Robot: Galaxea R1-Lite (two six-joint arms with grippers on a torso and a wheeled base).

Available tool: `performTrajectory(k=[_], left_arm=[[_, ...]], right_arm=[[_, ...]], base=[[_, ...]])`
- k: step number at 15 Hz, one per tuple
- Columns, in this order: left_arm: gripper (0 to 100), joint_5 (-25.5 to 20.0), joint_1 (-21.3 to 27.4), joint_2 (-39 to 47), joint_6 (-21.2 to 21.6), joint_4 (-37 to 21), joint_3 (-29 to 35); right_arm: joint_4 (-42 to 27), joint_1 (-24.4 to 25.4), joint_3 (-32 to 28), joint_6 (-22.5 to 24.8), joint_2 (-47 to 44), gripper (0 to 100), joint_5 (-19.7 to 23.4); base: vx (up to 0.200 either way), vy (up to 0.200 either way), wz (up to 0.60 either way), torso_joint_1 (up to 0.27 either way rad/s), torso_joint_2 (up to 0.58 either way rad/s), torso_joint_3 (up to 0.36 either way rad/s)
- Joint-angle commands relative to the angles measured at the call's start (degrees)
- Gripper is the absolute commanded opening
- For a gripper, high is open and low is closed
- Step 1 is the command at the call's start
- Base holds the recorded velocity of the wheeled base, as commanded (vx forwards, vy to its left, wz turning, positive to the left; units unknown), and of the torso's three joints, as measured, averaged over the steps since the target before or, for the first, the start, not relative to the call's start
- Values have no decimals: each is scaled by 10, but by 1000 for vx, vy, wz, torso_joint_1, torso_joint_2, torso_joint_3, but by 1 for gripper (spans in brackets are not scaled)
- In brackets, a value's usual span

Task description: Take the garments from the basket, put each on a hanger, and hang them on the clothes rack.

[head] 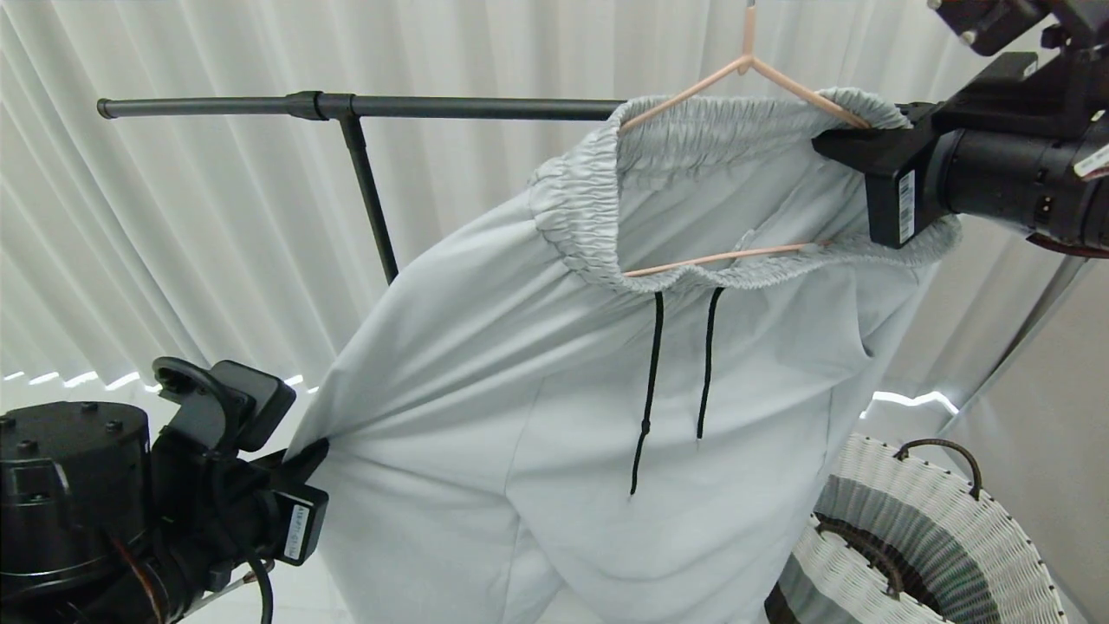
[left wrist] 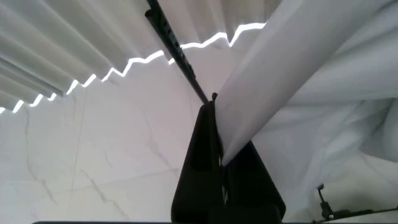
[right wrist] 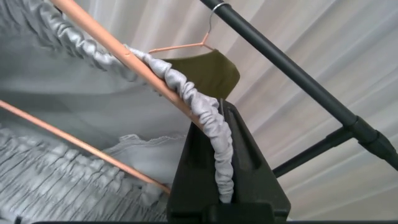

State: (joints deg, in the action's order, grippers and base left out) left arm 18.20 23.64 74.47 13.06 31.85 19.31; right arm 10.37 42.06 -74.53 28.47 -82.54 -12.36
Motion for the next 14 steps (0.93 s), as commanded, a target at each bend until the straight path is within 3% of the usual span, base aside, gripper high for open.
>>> performTrajectory(k=[1, 2, 3, 7, 14], left_arm=[[0, 1, 3, 0, 3, 1, 0], [0, 1, 4, -1, 7, 1, 2], [100, 1, 4, -1, 7, 8, 2], [100, 0, 18, -10, 7, 37, -2], [100, 0, 37, -65, 23, 37, -6]], right_arm=[[1, 0, -3, -3, -3, 0, 0], [0, 0, -3, -3, -3, 0, 0], [1, 0, -3, -3, -3, 0, 0], [-1, -3, -2, -3, -4, 0, 0], [-102, -92, 2, -3, 30, 0, -55]], base=[[0, 0, 0, 0, 0, 0], [0, 0, 0, 0, 0, 0], [0, 0, 0, 0, 0, 0], [0, 0, 0, 0, 0, 0], [0, 0, 0, 0, 0, 0]])
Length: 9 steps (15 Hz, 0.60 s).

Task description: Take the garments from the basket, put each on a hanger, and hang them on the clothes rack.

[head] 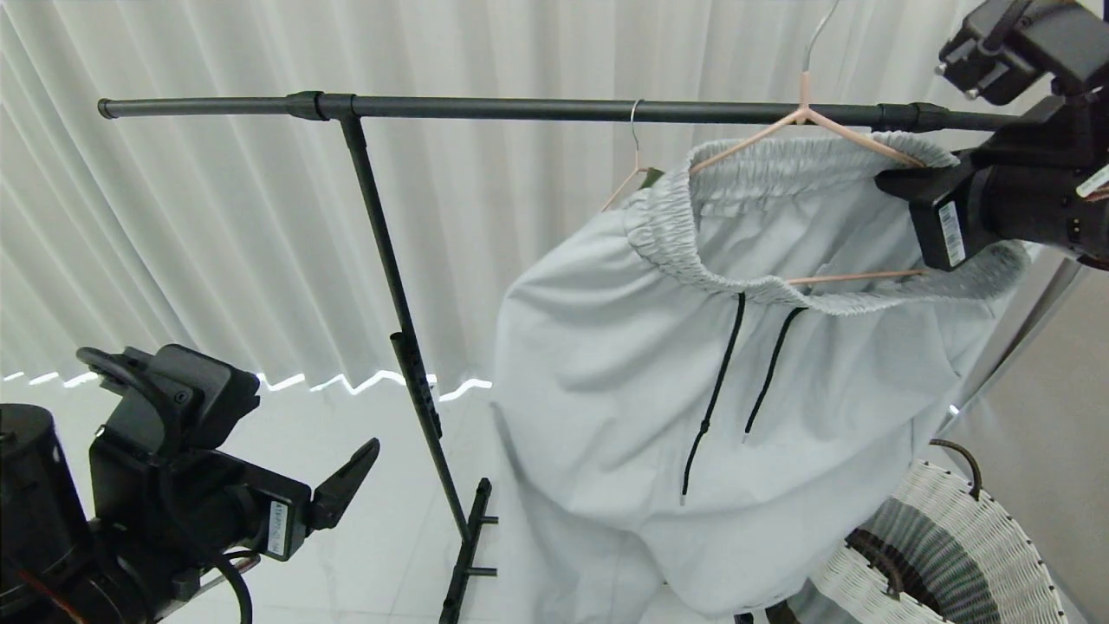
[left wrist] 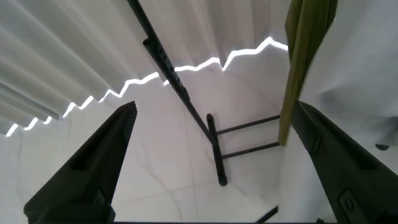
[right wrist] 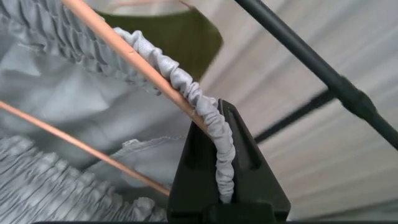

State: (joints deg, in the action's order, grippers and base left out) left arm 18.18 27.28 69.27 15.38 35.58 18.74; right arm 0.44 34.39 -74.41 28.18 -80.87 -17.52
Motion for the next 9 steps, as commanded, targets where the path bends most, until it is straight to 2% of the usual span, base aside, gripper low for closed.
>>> performTrajectory(k=[1, 2, 5, 6, 7, 9], left_arm=[[100, 0, 0, -13, 8, 0, 0], [100, 1, 0, -13, 11, 0, 0], [100, 1, -4, -12, 42, -1, 1], [100, 1, -4, -12, 44, -1, 1], [100, 1, -4, -12, 52, -1, 0], [100, 1, -4, -12, 53, -1, 0]], right_arm=[[-26, -27, 1, 0, 26, 0, -16], [-37, -34, 1, 0, 31, 0, -19], [-144, -103, 2, 0, 85, 0, -24], [-158, -115, 2, 0, 92, 0, -28], [-200, -152, 1, -1, 109, 0, -48], [-250, -213, 2, -6, 129, 0, -58]], base=[[0, 0, 0, 0, 0, 0], [0, 0, 0, 0, 0, 0], [0, 0, 0, 0, 0, 0], [0, 0, 0, 0, 0, 0], [0, 0, 0, 0, 0, 0], [0, 0, 0, 0, 0, 0]])
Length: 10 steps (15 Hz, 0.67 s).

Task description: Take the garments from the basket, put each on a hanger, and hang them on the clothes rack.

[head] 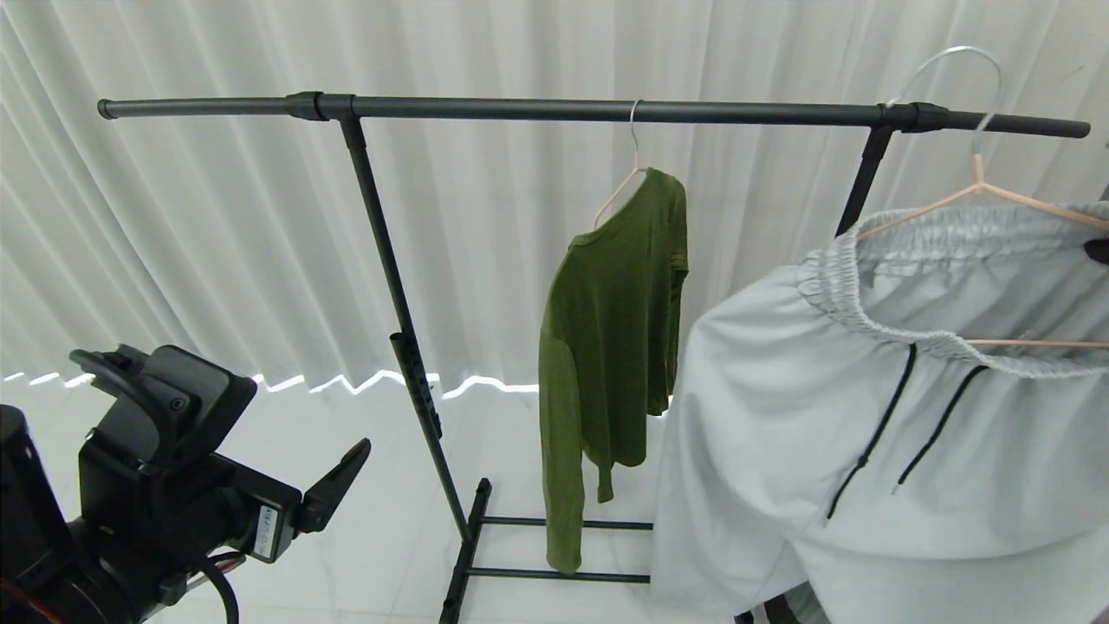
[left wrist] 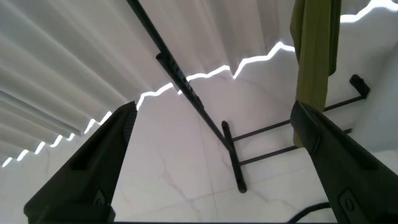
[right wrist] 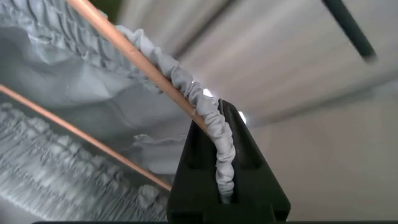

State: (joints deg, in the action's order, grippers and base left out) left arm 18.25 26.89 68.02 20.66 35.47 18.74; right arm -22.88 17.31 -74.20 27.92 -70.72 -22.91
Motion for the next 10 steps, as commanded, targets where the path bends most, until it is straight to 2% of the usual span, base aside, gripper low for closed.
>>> performTrajectory(k=[1, 4, 6, 10], left_arm=[[100, 0, 0, -1, 0, 0, 0], [100, 0, 0, -2, 11, 1, 0], [100, 0, 0, -7, 35, 1, 1], [100, 0, 1, -12, 40, 1, 1]], right_arm=[[-30, -64, -1, -14, 29, 0, -4], [-43, -105, -4, -49, 24, 0, -6], [-45, -107, -6, -90, 9, 0, -7], [-43, -97, -25, -181, -32, 0, -8]], base=[[0, 0, 0, 0, 0, 0], [0, 0, 0, 0, 0, 0], [0, 0, 0, 0, 0, 0], [0, 0, 0, 0, 0, 0]])
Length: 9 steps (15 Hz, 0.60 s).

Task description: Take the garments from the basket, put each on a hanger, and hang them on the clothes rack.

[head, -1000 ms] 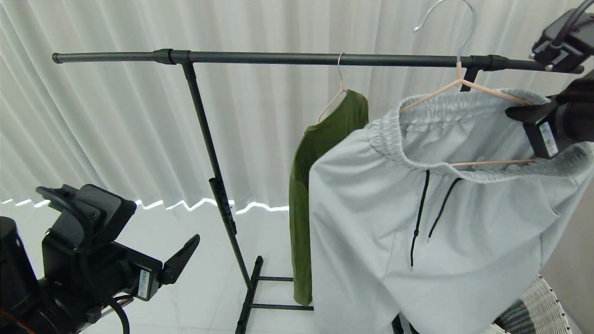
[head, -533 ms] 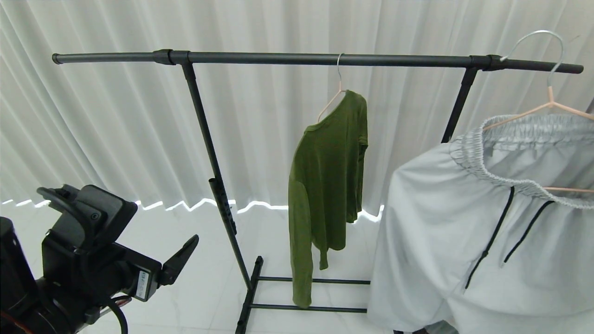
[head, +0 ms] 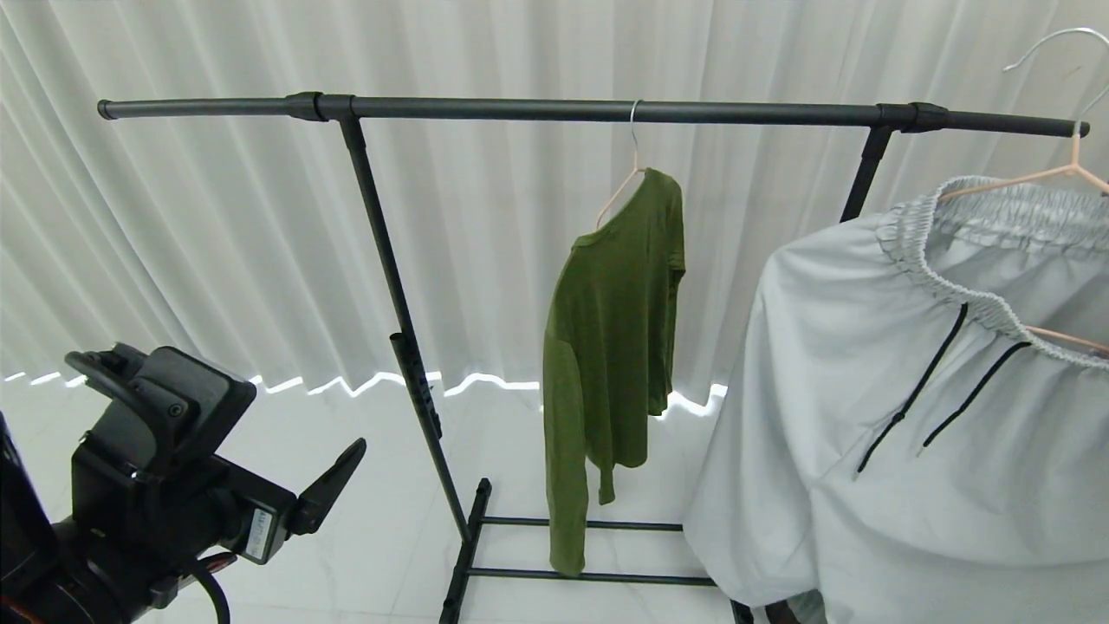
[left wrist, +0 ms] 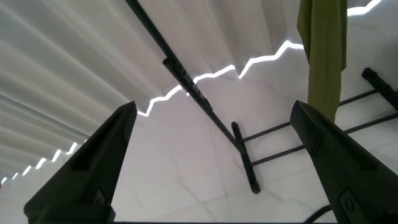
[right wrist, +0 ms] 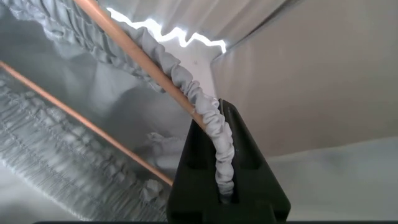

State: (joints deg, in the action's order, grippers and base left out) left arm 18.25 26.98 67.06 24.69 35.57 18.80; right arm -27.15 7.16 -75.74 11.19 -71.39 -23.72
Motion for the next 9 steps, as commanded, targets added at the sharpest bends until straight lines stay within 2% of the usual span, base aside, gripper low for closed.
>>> performTrajectory(k=[1, 3, 9], left_arm=[[100, 0, -1, -3, 0, 0, 0], [100, 1, 0, -3, 0, 0, 1], [100, 3, 2, -3, -1, 0, 1]], right_arm=[[-1, 5, -19, -28, -35, 0, 0], [-1, 8, -33, -35, -50, 0, 0], [3, 36, -44, -36, -74, 0, -18]], base=[[0, 0, 0, 0, 0, 0], [0, 0, 0, 0, 0, 0], [200, 0, 0, -1, 10, 2]])
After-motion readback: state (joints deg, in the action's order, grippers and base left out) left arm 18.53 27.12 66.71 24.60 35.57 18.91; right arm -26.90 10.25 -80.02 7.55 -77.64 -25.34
